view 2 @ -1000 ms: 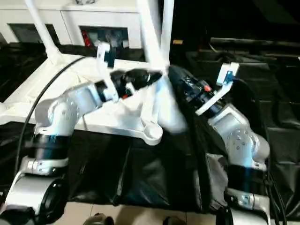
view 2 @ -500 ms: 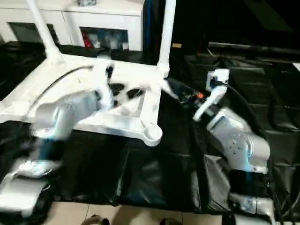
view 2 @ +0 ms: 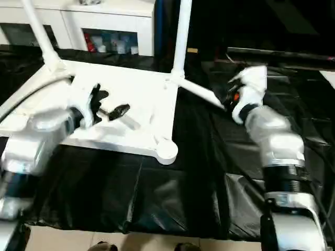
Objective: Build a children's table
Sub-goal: Pick table leg
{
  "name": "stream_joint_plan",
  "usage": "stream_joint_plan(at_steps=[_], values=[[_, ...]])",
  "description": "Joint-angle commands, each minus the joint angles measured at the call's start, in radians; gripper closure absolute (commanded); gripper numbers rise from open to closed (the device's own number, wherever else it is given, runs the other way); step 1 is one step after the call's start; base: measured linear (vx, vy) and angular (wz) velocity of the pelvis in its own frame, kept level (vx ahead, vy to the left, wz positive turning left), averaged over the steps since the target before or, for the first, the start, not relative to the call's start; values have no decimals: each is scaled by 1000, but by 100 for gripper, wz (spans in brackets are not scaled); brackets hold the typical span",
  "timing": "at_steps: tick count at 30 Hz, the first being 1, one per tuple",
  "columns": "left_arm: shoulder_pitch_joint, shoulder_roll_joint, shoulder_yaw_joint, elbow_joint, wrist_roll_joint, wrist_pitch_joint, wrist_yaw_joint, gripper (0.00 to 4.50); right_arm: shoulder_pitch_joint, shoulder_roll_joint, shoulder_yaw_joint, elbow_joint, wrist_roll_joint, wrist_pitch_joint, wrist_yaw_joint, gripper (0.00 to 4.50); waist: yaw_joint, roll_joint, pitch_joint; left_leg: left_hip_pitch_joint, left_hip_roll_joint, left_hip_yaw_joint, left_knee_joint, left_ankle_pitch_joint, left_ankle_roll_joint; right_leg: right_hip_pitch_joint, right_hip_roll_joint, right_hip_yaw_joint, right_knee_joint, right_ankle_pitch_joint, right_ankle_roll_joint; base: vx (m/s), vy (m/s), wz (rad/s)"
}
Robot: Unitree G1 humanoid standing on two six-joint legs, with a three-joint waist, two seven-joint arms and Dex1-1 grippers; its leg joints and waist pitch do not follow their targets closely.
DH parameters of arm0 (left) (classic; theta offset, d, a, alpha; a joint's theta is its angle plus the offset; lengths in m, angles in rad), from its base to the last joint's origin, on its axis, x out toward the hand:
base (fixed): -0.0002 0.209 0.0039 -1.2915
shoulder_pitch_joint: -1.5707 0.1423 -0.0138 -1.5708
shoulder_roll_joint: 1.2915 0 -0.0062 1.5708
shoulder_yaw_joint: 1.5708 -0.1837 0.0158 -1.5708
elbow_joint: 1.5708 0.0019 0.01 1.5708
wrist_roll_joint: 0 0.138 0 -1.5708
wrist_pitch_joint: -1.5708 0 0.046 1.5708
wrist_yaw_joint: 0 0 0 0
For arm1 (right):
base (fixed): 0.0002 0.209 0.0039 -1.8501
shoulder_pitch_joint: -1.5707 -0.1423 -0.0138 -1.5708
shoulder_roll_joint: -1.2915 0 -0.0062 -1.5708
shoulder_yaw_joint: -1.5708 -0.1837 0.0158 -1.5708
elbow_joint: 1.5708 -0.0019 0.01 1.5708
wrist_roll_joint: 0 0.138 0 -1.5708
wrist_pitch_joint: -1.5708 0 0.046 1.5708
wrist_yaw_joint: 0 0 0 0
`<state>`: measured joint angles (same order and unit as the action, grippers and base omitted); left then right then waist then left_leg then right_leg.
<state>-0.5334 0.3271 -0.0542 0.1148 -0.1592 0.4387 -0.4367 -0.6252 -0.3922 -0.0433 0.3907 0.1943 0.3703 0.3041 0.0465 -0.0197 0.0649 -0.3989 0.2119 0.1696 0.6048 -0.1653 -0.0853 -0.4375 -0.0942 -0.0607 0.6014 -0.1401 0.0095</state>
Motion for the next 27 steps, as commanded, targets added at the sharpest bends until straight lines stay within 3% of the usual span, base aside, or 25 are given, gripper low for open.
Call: stream_joint_plan(at_steps=[1, 2, 5, 6, 7, 8, 9, 10, 11, 12, 13, 14, 15, 16, 17, 18, 19, 20, 21, 22, 23, 24, 25, 26, 27], values=[[28, -17, 17, -31, 32, -59, 73, 0, 34, 19, 10, -62, -11, 9, -34, 229, -3, -8, -88, 18, -1, 18, -60, -179, 15, 64, -17, 24, -61, -261, -153, 0, 0, 0], [71, -49, 38, -46, 35, -85, 124, 0, 93, 68, 0, -151, 14, 32, -64, 229, -5, -8, -84, 16, 0, 18, -62, -181, 18, 65, -15, 26, -64, -256, -139, 0, 0, 0], [118, -98, 80, -60, 19, -79, 186, 0, 175, 93, 55, -255, -24, 25, -80, 229, -8, -1, -87, 20, 4, 11, -67, -197, 3, 62, -10, 22, -64, -263, -128, 0, 0, 0], [129, -117, 92, -65, 10, -63, 204, 0, 200, 108, 63, -279, -33, 37, -100, 229, -17, 4, -87, 27, 13, 1, -73, -226, -27, 58, 12, 7, -65, -249, -130, 0, 0, 0], [131, -118, 93, -65, 11, -61, 207, 0, 203, 111, 64, -282, -33, 40, -104, 229, -29, 15, -80, -27, 11, -60, -115, -285, 16, 99, 4, -51, -41, -220, -143, -27, -69, 30], [136, -124, 93, -65, 12, -60, 215, 0, 212, 120, 64, -286, -38, 44, -116, 229, -51, 31, -88, 7, 61, -128, -120, -345, 65, 83, 3, -63, -30, -157, -193, -27, -69, 30], [141, -124, 86, -64, 25, -70, 224, 0, 219, 125, 67, -285, -43, 30, -117, 229, -57, 48, -85, 17, 76, -162, -132, -352, 92, 73, 15, -72, 3, -138, -235, -7, -98, 56], [145, -126, 80, -57, 40, -77, 241, 0, 225, 131, 74, -280, -48, 15, -116, 229, -78, 58, -73, 17, 94, -217, -155, -389, 152, 63, 26, -75, 50, -182, -276, -14, -121, 53], [147, -128, 76, -51, 49, -81, 251, 0, 228, 133, 78, -274, -51, 4, -114, 229, -74, 54, -66, 16, 81, -242, -168, -453, 163, 58, 27, -66, 78, -227, -302, -14, -121, 53], [146, -133, 76, -42, 55, -92, 259, 0, 227, 136, 80, -267, -56, -6, -115, 229, -74, 54, -63, 7, 65, -245, -173, -475, 154, 64, 27, -59, 85, -235, -314, -19, -185, 57], [147, -130, 72, -30, 69, -106, 267, 0, 223, 143, 69, -260, -54, -3, -125, 229, -67, 43, -62, -19, 30, -244, -181, -510, 111, 85, 21, -45, 83, -275, -338, -29, -245, 65], [148, -129, 75, -26, 72, -114, 271, 0, 222, 145, 65, -260, -56, -2, -128, 229, -53, 23, -62, -44, -12, -229, -166, -515, 46, 92, 17, -31, 56, -372, -352, -29, -245, 65], [149, -128, 77, -25, 72, -117, 271, 0, 220, 143, 63, -259, -61, -1, -130, 229, -41, -29, -66, 2, -110, -143, 63, -424, 2, 32, -47, -50, -108, -649, -416, -53, -260, 73], [151, -131, 81, -27, 73, -118, 272, 0, 223, 142, 64, -270, -66, 5, -134, 229, -31, -62, -61, 31, -141, -50, 238, -364, 66, 8, -65, -86, -175, -798, -419, -92, -246, 64], [149, -130, 83, -28, 81, -120, 277, 0, 222, 139, 62, -272, -66, 8, -134, 229, -35, -46, -34, -2, -97, 5, 308, -376, 116, 24, -87, -117, -168, -956, -279, -92, -246, 64], [147, -129, 86, -29, 83, -119, 277, 0, 219, 136, 60, -270, -66, 8, -133, 229, -36, -38, -46, -15, -81, 8, 293, -411, 118, 78, -117, -124, -143, -944, -202, -19, -219, 34], [146, -128, 87, -29, 83, -117, 278, 0, 218, 135, 60, -271, -67, 11, -133, 229, -24, -14, -67, -16, -37, -6, 209, -423, 148, 147, -175, -80, -119, -814, -169, 16, -202, 53], [143, -124, 88, -28, 86, -113, 283, 0, 213, 132, 61, -267, -71, 14, -132, 229, -15, 22, -83, 7, 6, -28, 109, -321, 178, 183, -157, -116, -130, -603, -122, 16, -202, 53], [140, -118, 92, -26, 89, -109, 290, 0, 207, 130, 61, -259, -77, 18, -133, 229, -36, 70, -99, 96, 215, -230, -33, -103, 274, 109, -45, -171, 28, -302, -14, -70, -264, 88], [140, -118, 92, -26, 89, -109, 290, 0, 207, 130, 61, -259, -77, 18, -133, 229, -79, 71, -94, 123, 255, -279, -46, -4, 346, 19, -29, -141, 139, -303, 13, -45, -276, 81], [139, -114, 96, -22, 95, -121, 298, 0, 199, 129, 61, -248, -81, 16, -134, 229, -85, 39, -98, 159, 182, -268, 7, 206, 451, -93, -14, -55, 209, -299, -45, -45, -276, 81], [139, -116, 98, -22, 91, -121, 297, 0, 198, 129, 61, -247, -83, 15, -135, 229, -81, 41, -97, 148, 162, -276, 15, 316, 533, -99, -19, -16, 217, -270, -82, -20, -246, 75], [138, -121, 106, -21, 81, -112, 296, 0, 196, 128, 63, -245, -88, 9, -138, 229, -76, 44, -86, 89, 80, -248, 9, 414, 591, -69, 1, 17, 190, -205, -142, -37, -276, 67], [137, -124, 118, -22, 73, -106, 300, 0, 193, 139, 50, -242, -72, 12, -141, 229, -67, 18, -92, 103, 56, -138, 34, 380, 541, -59, -2, 33, 116, -61, -216, -37, -276, 67], [138, -124, 123, -24, 72, -108, 301, 0, 191, 145, 44, -243, -60, 17, -137, 229, -73, -6, -96, 78, 1, -115, 58, 304, 532, -15, -12, 55, 69, 35, -276, -32, -313, 25]])
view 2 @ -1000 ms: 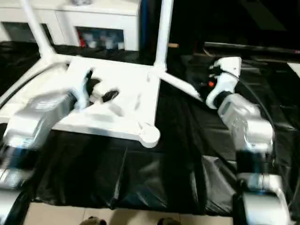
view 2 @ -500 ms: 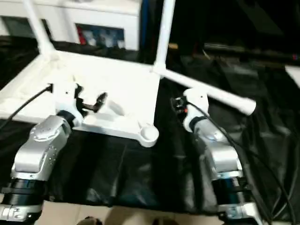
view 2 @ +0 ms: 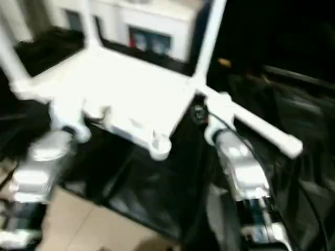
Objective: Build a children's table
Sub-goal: Pick table leg
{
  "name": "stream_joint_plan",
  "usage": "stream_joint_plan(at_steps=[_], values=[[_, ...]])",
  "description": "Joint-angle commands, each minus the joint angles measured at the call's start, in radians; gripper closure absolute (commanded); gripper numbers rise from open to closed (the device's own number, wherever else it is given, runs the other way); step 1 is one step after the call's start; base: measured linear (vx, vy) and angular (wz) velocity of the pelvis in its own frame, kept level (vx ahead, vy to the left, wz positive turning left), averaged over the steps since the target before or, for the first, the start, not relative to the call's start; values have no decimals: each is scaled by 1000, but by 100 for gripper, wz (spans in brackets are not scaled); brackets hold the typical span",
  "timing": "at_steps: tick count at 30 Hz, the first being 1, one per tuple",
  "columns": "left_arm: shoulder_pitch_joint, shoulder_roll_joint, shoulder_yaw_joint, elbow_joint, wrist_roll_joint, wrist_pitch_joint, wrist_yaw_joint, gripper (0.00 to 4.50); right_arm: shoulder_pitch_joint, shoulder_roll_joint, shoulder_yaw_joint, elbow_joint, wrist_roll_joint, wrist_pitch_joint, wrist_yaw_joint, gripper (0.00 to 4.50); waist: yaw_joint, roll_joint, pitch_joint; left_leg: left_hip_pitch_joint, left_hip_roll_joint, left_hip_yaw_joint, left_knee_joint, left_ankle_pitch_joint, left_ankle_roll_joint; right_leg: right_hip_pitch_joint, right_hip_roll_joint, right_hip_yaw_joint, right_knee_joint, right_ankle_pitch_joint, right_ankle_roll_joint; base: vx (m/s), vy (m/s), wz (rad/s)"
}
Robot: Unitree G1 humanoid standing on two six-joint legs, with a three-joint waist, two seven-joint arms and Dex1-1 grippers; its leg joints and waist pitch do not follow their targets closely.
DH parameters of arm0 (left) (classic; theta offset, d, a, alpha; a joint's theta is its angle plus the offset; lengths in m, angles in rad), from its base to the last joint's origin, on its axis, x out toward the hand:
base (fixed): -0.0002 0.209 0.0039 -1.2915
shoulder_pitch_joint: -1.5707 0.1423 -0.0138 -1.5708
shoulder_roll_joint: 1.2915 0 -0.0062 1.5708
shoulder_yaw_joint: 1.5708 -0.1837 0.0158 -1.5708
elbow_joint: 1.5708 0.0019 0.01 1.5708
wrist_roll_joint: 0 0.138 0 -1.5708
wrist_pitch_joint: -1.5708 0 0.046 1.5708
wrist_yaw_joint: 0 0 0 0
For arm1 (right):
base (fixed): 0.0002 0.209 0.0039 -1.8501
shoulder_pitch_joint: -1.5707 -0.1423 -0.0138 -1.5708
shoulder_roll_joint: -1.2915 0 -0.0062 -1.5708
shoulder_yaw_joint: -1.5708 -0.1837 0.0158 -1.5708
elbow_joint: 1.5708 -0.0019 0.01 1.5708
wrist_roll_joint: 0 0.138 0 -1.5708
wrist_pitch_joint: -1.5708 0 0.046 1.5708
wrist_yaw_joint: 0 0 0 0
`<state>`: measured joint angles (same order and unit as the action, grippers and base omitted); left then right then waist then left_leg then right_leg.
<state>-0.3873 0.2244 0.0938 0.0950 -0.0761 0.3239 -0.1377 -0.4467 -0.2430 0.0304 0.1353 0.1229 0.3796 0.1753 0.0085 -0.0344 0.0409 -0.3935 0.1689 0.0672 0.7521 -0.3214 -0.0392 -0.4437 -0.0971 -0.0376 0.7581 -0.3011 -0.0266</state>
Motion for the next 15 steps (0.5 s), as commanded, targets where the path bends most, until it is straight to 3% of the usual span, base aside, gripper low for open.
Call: stream_joint_plan(at_steps=[1, 2, 3, 4, 5, 6, 7, 9, 10, 11, 12, 13, 14, 15], values=[[-8, -15, -26, -7, -4, 15, 3, 0, 9, -1, -31, 14, 20, 14, 0, 229, 15, -42, -81, -31, -89, 65, 44, 192, 419, 94, -68, 97, -171, 313, -389, -34, -315, 1], [-6, -8, -26, -9, 12, 23, 14, 0, 6, 0, -27, 11, 29, 23, 18, 229, 50, -38, -75, -25, -66, 53, 21, 47, 189, 110, -98, 101, -177, 318, -301, -34, -315, 1], [-6, -9, -22, -6, 9, 6, 11, 0, 6, 2, -27, 8, 33, 21, 25, 229, 50, -53, -67, -20, -65, 54, -6, 63, 109, 107, -87, 88, -179, 314, -183, -65, -292, 2], [-6, -12, -14, -6, -7, 4, 0, 0, 6, 3, -26, 5, 33, 20, 28, 229, 48, -41, -62, -14, -51, 45, -53, 95, 41, 122, -92, 80, -185, 232, -29, -87, -244, -9], [-7, -14, -9, -9, -15, 7, -4, 0, 3, 4, -27, 6, 34, 24, 29, 229, 42, -24, -58, -13, -25, 34, -103, 108, 34, 128, -82, 72, -191, 105, 55, -87, -244, -9], [-7, -13, -7, -10, -20, 12, -4, 0, 1, 6, -29, 8, 33, 29, 31, 229, 39, -11, -61, -14, -14, 28, -123, 120, 30, 132, -64, 60, -183, 89, 70, -98, -204, -12], [-9, -10, -6, -8, -21, 13, -3, 0, -4, 6, -26, 12, 30, 25, 39, 229, 33, 1, -59, 4, 3, 29, -150, 97, 39, 118, -38, 40, -202, 15, 87, -109, -165, -6], [-11, -11, 2, -8, -27, 13, 2, 0, -8, 6, -24, 13, 28, 24, 43, 229, 26, -3, -44, 30, 11, 49, -173, -28, 32, 111, -19, 18, -242, -266, 74, -109, -134, -2], [-14, -16, 13, -8, -37, 19, 2, 0, -15, 2, -17, 17, 23, 24, 47, 229, 24, -8, -31, 56, 7, 65, -171, -115, 9, 92, -14, 4, -277, -513, 96, -108, -69, 0], [-15, -13, 13, -9, -32, 21, 1, 0, -18, 0, -15, 19, 19, 25, 48, 229, 15, -4, -19, 94, 10, 71, -170, -217, -6, 76, -11, -28, -310, -684, 105, -108, -69, 0], [-14, -11, 12, -10, -22, 14, -1, 0, -21, -1, -14, 21, 19, 27, 49, 229, 7, 3, -14, 119, 18, 69, -168, -283, -9, 68, -7, -59, -330, -727, 109, -123, -30, -6], [-13, -12, 13, -10, -24, 15, -3, 0, -23, -2, -16, 23, 19, 27, 49, 229, -25, 32, 4, 168, 77, 38, -203, -533, -11, 72, 30, -174, -353, -646, 115, -99, 25, -17], [-13, -14, 15, -10, -26, 17, -5, 0, -25, -3, -17, 25, 20, 27, 50, 229, 35, 61, 7, 1, 142, 34, -337, -785, -58, 207, 17, -126, 2, -211, -1, -99, 25, -17], [-11, -14, 15, -12, -28, 14, -6, 0, -30, -11, -12, 30, 13, 25, 55, 229, 64, 65, -3, 42, 135, 57, -347, -788, -39, 181, 35, -113, -4, -150, -17, 0, 0, 0]])
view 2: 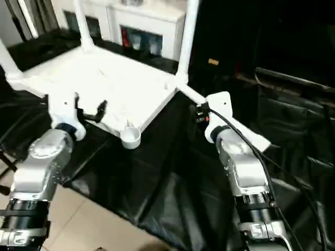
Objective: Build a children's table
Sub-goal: Pick table leg
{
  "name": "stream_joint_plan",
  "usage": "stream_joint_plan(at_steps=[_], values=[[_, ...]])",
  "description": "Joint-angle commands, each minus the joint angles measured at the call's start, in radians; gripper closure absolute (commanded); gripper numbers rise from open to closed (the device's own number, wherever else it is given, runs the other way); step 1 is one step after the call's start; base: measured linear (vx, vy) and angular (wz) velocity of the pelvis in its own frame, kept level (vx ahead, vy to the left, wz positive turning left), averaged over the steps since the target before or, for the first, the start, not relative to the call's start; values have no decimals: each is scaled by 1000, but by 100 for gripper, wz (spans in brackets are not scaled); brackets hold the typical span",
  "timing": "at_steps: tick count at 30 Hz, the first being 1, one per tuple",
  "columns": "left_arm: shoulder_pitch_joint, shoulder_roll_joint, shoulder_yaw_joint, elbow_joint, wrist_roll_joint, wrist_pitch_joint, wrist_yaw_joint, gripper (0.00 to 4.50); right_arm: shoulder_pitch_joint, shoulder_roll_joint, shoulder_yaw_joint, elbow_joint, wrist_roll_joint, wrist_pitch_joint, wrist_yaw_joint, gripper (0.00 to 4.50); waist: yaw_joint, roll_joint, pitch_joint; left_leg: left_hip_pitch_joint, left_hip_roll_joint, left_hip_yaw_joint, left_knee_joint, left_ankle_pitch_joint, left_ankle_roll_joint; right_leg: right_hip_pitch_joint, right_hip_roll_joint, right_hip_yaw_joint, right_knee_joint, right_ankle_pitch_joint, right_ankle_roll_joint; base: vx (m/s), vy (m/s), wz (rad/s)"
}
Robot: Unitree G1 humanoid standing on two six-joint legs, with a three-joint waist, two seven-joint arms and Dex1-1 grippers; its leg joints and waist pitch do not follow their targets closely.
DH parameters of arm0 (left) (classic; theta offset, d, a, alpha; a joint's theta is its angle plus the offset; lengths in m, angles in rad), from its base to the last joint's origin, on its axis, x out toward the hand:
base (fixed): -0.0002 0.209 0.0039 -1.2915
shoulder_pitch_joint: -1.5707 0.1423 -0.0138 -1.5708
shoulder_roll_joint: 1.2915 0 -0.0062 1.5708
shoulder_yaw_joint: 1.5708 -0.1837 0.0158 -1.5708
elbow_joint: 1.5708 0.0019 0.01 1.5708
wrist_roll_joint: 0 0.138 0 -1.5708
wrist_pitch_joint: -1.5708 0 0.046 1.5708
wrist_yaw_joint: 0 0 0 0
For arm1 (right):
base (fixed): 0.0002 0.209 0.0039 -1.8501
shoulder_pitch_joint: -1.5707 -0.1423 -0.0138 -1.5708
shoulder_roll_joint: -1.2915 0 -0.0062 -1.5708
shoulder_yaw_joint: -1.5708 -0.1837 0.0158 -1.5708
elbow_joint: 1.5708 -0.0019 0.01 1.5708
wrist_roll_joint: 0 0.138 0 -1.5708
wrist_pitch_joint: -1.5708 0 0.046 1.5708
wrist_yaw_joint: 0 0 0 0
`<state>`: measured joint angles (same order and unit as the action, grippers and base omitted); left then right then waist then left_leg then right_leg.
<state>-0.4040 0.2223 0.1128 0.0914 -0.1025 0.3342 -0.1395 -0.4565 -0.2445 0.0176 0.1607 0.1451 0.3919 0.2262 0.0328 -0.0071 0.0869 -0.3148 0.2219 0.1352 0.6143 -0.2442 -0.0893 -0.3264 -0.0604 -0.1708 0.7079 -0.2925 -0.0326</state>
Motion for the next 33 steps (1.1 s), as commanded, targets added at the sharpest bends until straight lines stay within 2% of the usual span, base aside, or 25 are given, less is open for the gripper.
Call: stream_joint_plan(at_steps=[1, 2, 3, 4, 5, 6, 7, 8, 9, 10, 11, 12, 13, 14, 15, 16, 17, 18, 20, 21, 22, 24, 25, 27, 33], values=[[7, -11, -5, -9, -2, 0, -3, 0, -24, -15, 5, 8, -14, 11, 8, 229, 1, -6, -66, 47, 113, -28, -172, -769, 72, 43, -54, 122, 33, -264, 5, 50, -122, -6], [10, -12, -8, -14, -3, 6, -4, 0, -27, -32, 25, 15, -39, 5, 16, 229, 26, -51, -47, 13, -24, 27, -9, -505, 17, 31, -130, 181, -200, -777, 29, 50, -122, -6], [12, -10, -9, -15, -3, 9, -5, 0, -27, -33, 29, 17, -44, 6, 18, 229, 52, -52, -56, -29, -40, 29, 77, -274, 56, 58, -181, 218, -241, -897, 37, 106, -117, -18], [14, -10, -14, -19, -2, 8, -6, 0, -29, -38, 35, 21, -53, 2, 22, 229, 87, -56, -73, -91, -36, 4, 86, -83, 108, 110, -175, 259, -223, -759, 24, 80, -68, 8], [16, -9, -17, -21, -2, 6, -7, 0, -31, -40, 38, 23, -58, 0, 24, 229, 94, -50, -80, -101, -38, 2, 57, 0, 117, 119, -133, 230, -201, -502, -29, 80, -68, 8], [17, -9, -17, -23, -3, 7, -6, 0, -33, -37, 32, 27, -56, -1, 21, 229, 93, -43, -88, -93, -34, 4, 33, 48, 122, 121, -108, 208, -191, -359, -54, 83, -67, 27], [19, -12, -16, -27, -3, 2, -3, 0, -36, -29, 14, 30, -38, 8, 19, 229, 83, -8, -109, -74, -21, 1, -12, 177, 130, 116, -60, 162, -152, -50, -73, 134, 0, 9], [22, -17, -11, -30, -9, -14, -2, 0, -39, -21, -5, 31, -18, 16, 16, 229, 56, 10, -128, -48, 5, -48, -22, 364, 222, 89, -1, 116, -63, 252, -28, 134, 0, 9], [29, -14, -17, -49, -16, 3, -19, 0, -48, -33, -11, 40, -20, 6, 26, 229, 12, 22, -147, 131, 138, -169, -2, 673, 423, -104, -48, 124, 15, 193, 11, 207, 7, 6], [32, -14, -18, -55, -19, 11, -26, 0, -51, -40, -10, 46, -26, 1, 30, 229, -4, 12, -160, 165, 182, -207, 7, 874, 514, -134, -84, 147, 26, 126, 39, 179, -11, -6], [36, -11, -19, -64, -20, 10, -33, 0, -54, -45, -14, 52, -24, -3, 34, 211, -14, -6, -157, 151, 165, -230, 41, 1239, 571, -168, -129, 207, 19, 199, 112, 179, -11, -6], [42, -7, -20, -75, -31, 3, -53, 0, -59, -53, -17, 62, -27, -12, 37, 200, -17, -21, -152, 103, 102, -208, 54, 1277, 524, -160, -138, 238, -11, 316, 139, 4, 79, -35], [48, 2, -24, -87, -39, 4, -74, 0, -67, -63, -25, 79, -27, -22, 38, 195, 12, -71, -140, -49, -90, -86, 64, 942, 360, -73, -85, 221, -75, 594, 145, -118, 133, -1], [53, 14, -32, -96, -40, 5, -93, 0, -76, -76, -35, 99, -26, -34, 42, 192, 22, -61, -130, -58, -110, -33, 33, 547, 286, -55, -68, 197, -105, 551, 54, -118, 133, -1], [58, 26, -37, -106, -50, 7, -123, 0, -89, -93, -42, 125, -30, -46, 49, 192, 16, -49, -128, -65, -102, -26, 24, 436, 250, -45, -66, 194, -96, 522, -11, -101, 59, 27], [60, 33, -40, -111, -56, 9, -141, 0, -97, -103, -46, 142, -32, -53, 54, 168, 7, -48, -136, -71, -95, -23, 13, 384, 225, -25, -59, 189, -89, 510, -65, -65, -30, 2], [62, 70, -53, -127, -75, 30, -206, 0, -133, -145, -54, 221, -44, -86, 84, 157, -4, -35, -135, -84, -79, -14, -11, 320, 158, -7, -47, 172, -91, 465, -138, -65, -30, 2], [61, 87, -58, -136, -89, 49, -236, 0, -152, -165, -55, 265, -52, -103, 100, 153, -9, -36, -132, -85, -75, -10, -16, 274, 139, -8, -45, 171, -95, 416, -148, -74, -61, -13], [60, 126, -70, -147, -101, 67, -293, 0, -187, -197, -55, 351, -57, -128, 140, 139, -16, -18, -116, -72, -52, -1, -38, 39, 58, -19, -39, 168, -117, 179, -188, -84, -52, -8], [58, 146, -70, -156, -125, 95, -330, 0, -210, -216, -53, 411, -55, -148, 175, 126, -17, -13, -112, -69, -51, 0, -42, -25, 40, -24, -38, 167, -121, 127, -193, -92, -39, 0], [57, 159, -68, -163, -143, 114, -355, 0, -226, -226, -50, 448, -53, -160, 198, 116, -22, -22, -103, -65, -44, 9, -49, -155, 15, -32, -35, 163, -133, -5, -192, -98, -31, 7], [53, 180, -70, -171, -163, 139, -390, 0, -244, -240, -50, 498, -47, -184, 234, 111, -20, -19, -92, -49, -35, 22, -53, -298, -11, -51, -38, 160, -150, -202, -166, -95, -30, 8], [50, 207, -76, -181, -181, 161, -436, 0, -266, -253, -48, 555, -44, -206, 273, 104, -19, -9, -87, -44, -34, 19, -56, -357, -27, -56, -41, 157, -160, -308, -140, -86, -23, 4], [38, 270, -83, -213, -244, 232, -537, 0, -312, -278, -43, 685, -48, -266, 398, 90, -22, -10, -95, -55, -33, 14, -58, -361, -40, -50, -42, 152, -157, -328, -124, -86, -17, 0], [17, 340, -79, -240, -293, 302, -612, 0, -375, -294, -35, 866, -58, -331, 533, 39, -6, -5, -93, -63, -30, 18, -58, -314, -27, -52, -42, 148, -154, -319, -143, -35, -9, 2]])
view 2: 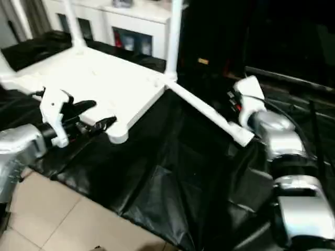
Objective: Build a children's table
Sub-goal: Pick table leg
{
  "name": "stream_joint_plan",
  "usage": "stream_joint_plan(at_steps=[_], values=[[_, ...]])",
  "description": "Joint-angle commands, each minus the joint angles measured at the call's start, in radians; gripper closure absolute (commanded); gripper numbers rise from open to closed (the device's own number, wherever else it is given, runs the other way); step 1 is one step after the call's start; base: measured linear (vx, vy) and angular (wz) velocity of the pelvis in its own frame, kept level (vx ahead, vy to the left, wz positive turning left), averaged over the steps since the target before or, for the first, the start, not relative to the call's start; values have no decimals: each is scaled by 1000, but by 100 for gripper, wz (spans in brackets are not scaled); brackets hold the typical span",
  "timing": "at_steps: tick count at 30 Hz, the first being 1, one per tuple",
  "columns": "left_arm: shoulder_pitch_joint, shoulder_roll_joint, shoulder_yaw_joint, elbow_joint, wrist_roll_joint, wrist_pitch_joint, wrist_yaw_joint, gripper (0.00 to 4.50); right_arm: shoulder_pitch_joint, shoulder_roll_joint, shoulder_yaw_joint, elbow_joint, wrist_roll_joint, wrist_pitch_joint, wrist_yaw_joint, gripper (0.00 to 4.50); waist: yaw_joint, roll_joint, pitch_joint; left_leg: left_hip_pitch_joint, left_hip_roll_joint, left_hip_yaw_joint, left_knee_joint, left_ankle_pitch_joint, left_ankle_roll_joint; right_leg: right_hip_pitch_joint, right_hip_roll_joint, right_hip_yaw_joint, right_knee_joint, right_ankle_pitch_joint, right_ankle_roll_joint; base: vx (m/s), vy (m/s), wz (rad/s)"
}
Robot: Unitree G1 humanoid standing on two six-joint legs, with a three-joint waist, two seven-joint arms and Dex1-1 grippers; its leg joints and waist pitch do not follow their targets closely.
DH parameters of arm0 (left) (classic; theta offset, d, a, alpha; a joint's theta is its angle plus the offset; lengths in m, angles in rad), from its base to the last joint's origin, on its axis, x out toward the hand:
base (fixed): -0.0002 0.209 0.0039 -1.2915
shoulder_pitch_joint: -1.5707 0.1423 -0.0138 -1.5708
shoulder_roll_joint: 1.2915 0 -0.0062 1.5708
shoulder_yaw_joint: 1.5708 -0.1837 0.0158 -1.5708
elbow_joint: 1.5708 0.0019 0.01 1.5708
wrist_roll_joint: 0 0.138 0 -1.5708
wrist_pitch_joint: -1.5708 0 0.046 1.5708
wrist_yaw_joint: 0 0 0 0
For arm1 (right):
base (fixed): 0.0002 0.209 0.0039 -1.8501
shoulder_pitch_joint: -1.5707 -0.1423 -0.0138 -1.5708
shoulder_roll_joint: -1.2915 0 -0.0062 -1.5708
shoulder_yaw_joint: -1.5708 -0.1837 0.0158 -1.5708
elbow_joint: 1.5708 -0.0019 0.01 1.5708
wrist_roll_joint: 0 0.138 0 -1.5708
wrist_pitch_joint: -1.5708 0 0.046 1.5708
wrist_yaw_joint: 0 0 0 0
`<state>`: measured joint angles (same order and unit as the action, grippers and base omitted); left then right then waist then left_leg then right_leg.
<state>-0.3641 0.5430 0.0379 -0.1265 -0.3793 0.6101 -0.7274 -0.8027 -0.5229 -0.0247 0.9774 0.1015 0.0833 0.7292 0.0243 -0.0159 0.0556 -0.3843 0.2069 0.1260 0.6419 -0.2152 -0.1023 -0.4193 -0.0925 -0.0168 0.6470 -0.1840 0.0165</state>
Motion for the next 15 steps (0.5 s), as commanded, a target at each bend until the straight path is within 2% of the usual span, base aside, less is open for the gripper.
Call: stream_joint_plan(at_steps=[1, 3, 4, 5, 7, 9, 12, 13, 15], values=[[-20, 37, 1, -30, -23, 37, -40, 0, -41, -16, 12, 82, -23, -32, 37, 28, 5, 1, -59, 4, -16, 26, -87, -348, -14, 39, -10, -8, -96, -447, -191, 0, 0, 0], [-18, 46, 4, -37, -25, 46, -45, 0, -49, -16, 16, 105, -33, -43, 33, 18, 9, 5, -56, 4, -16, 26, -87, -352, -18, 36, -12, -8, -98, -472, -185, 0, 0, 0], [-10, 62, 13, -51, -31, 62, -50, 0, -59, -14, 20, 131, -45, -47, 19, 18, 13, 7, -56, 9, -15, 27, -87, -355, -19, 33, -11, -8, -100, -475, -184, 0, 0, 0], [-6, 74, 15, -63, -37, 76, -52, 0, -72, -14, 27, 164, -64, -71, -8, 9, 15, 3, -58, 10, -15, 26, -87, -353, -17, 33, -11, -8, -100, -469, -187, 0, 0, 0], [6, 97, 20, -83, -46, 97, -59, 0, -89, -11, 32, 205, -82, -86, -37, 3, 20, 8, -58, 7, -14, 24, -89, -350, -23, 33, -14, -9, -94, -464, -195, 0, 0, 0], [17, 113, 22, -100, -50, 111, -67, 0, -99, -7, 36, 228, -95, -91, -57, 3, 22, 8, -57, 6, -14, 25, -90, -349, -23, 32, -12, -8, -93, -454, -196, 0, 0, 0], [48, 155, 44, -146, -75, 157, -84, 0, -120, 6, 44, 277, -119, -90, -116, 3, 27, 11, -57, 1, -14, 24, -93, -337, -26, 36, -12, -8, -89, -420, -205, 0, 0, 0], [55, 166, 49, -156, -82, 168, -87, 0, -126, 10, 42, 294, -126, -92, -131, 3, 30, 14, -58, 5, -13, 25, -92, -337, -27, 33, -13, -6, -86, -407, -211, 0, 0, 0], [72, 193, 66, -175, -92, 191, -94, 0, -133, 19, 49, 316, -143, -88, -158, 3, 37, 16, -60, 5, -13, 26, -92, -320, -24, 34, -11, -5, -83, -363, -225, 0, 0, 0]])
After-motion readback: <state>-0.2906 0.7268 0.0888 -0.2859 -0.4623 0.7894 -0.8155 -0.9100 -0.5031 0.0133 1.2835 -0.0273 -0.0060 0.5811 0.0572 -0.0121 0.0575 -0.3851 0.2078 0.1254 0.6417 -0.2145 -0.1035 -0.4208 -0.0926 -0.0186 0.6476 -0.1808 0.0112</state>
